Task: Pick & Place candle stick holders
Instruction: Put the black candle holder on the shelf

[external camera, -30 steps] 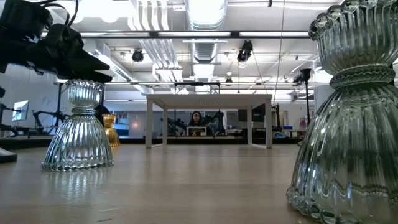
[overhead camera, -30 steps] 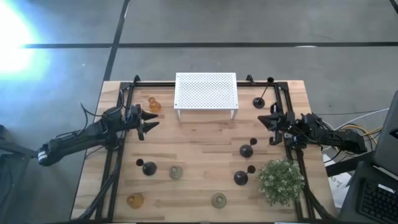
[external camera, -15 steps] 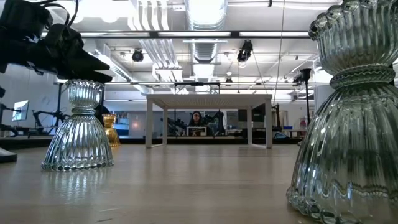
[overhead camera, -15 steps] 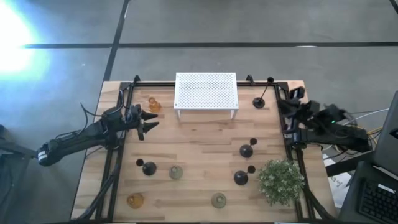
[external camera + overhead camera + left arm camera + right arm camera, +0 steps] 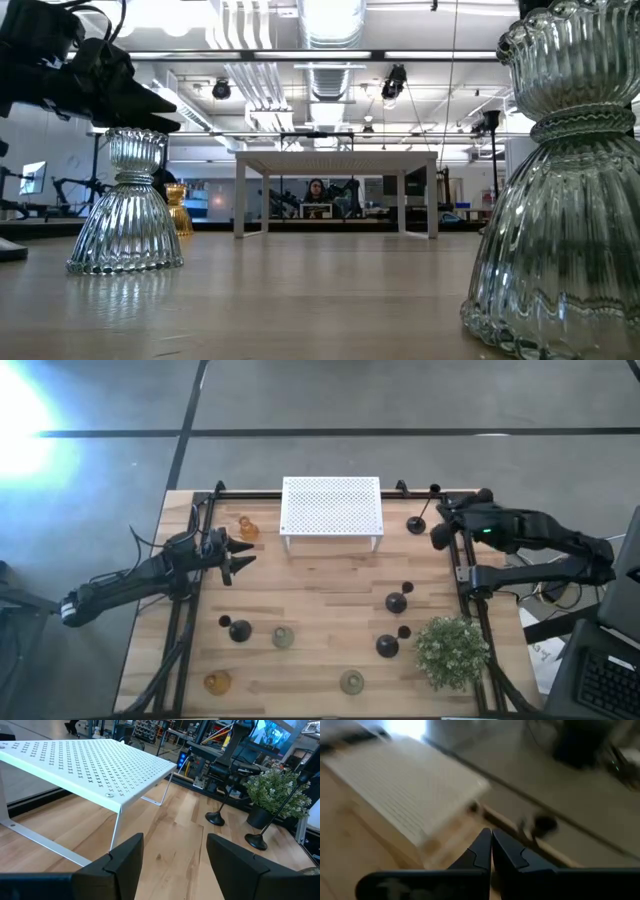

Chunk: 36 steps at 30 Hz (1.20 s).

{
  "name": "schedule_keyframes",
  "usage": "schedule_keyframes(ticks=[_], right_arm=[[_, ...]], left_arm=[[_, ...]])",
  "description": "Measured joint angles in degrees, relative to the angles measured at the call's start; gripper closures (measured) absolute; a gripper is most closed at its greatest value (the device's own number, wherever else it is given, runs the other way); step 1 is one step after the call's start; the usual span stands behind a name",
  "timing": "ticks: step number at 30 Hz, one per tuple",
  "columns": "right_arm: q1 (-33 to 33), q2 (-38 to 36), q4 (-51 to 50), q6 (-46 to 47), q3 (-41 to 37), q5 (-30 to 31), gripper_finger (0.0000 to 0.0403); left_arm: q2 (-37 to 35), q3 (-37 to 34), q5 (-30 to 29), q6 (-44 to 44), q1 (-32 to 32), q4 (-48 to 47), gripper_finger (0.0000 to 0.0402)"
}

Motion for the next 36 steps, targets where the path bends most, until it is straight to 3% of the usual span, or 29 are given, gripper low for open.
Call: schedule_keyframes(ticks=[4,10,17,22,31,36], right_arm=[[0.4,2.51,-3.07,9.62,-4.3,3.13,0.0394],[0.37,1.2,8.88,13.6,-16.46,8.19,0.0394],[0.38,-2.83,13.34,25.53,-27.12,10.81,0.0394],[0.15,-3.86,23.8,23.75,-34.01,11.18,0.039],[-5.86,-3.39,29.53,19.85,-37.89,13.84,0.0284],[-10.22,-3.37,40.27,14.64,-40.78,13.42,0.0234]], left_arm=[[0.0,-0.01,0.0,0.0,0.0,0.01,0.0179],[-0.01,0.01,0.0,0.0,-0.01,0.0,0.0179],[0.01,-0.01,0.0,0.0,0.01,-0.01,0.0179],[0.0,-0.01,0.0,0.0,0.01,0.01,0.0179],[0.0,-0.01,0.0,0.0,-0.01,0.01,0.0179],[0.0,-0.01,0.0,0.0,-0.01,0.01,0.0179]])
